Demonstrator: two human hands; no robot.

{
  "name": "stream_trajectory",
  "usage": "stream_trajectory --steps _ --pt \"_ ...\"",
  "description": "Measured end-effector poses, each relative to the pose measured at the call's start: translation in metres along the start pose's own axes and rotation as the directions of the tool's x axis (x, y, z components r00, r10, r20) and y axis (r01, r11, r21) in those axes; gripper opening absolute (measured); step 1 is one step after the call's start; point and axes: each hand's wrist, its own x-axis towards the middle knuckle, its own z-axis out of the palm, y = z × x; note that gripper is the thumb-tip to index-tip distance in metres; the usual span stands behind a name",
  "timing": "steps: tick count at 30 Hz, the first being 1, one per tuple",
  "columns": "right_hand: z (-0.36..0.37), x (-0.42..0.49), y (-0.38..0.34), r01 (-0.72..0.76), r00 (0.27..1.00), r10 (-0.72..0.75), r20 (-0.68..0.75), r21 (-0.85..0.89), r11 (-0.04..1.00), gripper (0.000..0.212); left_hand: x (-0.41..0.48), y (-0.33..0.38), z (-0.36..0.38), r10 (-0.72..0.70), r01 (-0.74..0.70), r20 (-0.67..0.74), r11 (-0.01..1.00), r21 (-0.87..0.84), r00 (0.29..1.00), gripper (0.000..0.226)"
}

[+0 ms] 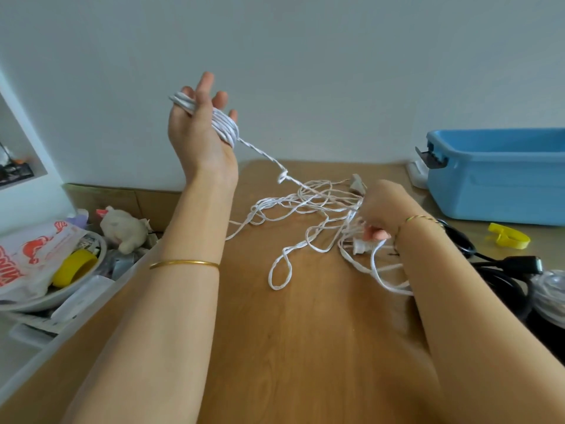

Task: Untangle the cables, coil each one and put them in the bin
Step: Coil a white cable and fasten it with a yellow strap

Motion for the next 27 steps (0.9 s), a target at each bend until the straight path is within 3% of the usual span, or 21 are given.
stream_trajectory --steps 2,3,5,8,10,12,15,17,19,23,27 --pt "0.004 -0.005 -0.008 0.063 0.998 -0.056 0.036 -0.224 0.973 0.013 -0.006 -0.005 0.004 -0.032 0.031 0.057 0.999 0.015 0.998 0.017" --pt "0.006 -0.008 -0.013 0.092 0.995 -0.073 0.07 -0.321 0.943 0.022 -0.01 -0.007 0.008 -0.057 0.055 0.087 0.998 0.016 0.995 0.02" --pt "0.006 -0.011 -0.018 0.143 0.989 -0.118 0.092 -0.347 0.927 0.035 -0.015 -0.01 0.013 -0.127 0.128 0.125 0.992 0.003 0.984 0.022" --pt "0.006 -0.005 -0.022 0.223 0.974 -0.225 0.014 -0.186 0.957 0.039 -0.021 -0.016 0.017 -0.258 0.264 0.172 0.964 -0.013 0.951 0.015" --pt "0.005 -0.003 -0.028 0.256 0.964 -0.251 -0.09 0.05 0.965 0.038 -0.026 -0.017 0.019 -0.337 0.348 0.209 0.938 -0.015 0.918 0.014" --pt "0.004 -0.008 -0.038 0.269 0.962 -0.241 -0.126 0.326 0.906 0.032 -0.032 -0.017 0.021 -0.406 0.424 0.25 0.906 -0.02 0.879 0.017" --pt "0.008 -0.017 -0.05 0.246 0.953 -0.301 -0.018 0.622 0.743 0.029 -0.039 -0.016 0.026 -0.479 0.521 0.314 0.851 -0.063 0.82 0.033" --pt "0.014 -0.019 -0.053 0.253 0.938 -0.347 0.007 0.67 0.697 0.026 -0.043 -0.016 0.028 -0.521 0.586 0.35 0.803 -0.108 0.778 0.039" --pt "0.019 -0.018 -0.053 0.271 0.929 -0.371 -0.005 0.694 0.667 0.02 -0.043 -0.015 0.028 -0.547 0.631 0.374 0.761 -0.15 0.749 0.023" --pt "0.02 -0.017 -0.049 0.214 0.939 -0.343 -0.01 0.799 0.562 0.028 -0.036 -0.013 0.021 -0.532 0.672 0.432 0.677 -0.3 0.728 0.025" --pt "0.02 -0.024 -0.048 0.18 0.905 -0.398 0.148 0.714 0.676 0.025 -0.029 -0.012 0.015 -0.471 0.641 0.441 0.625 -0.446 0.764 0.026"
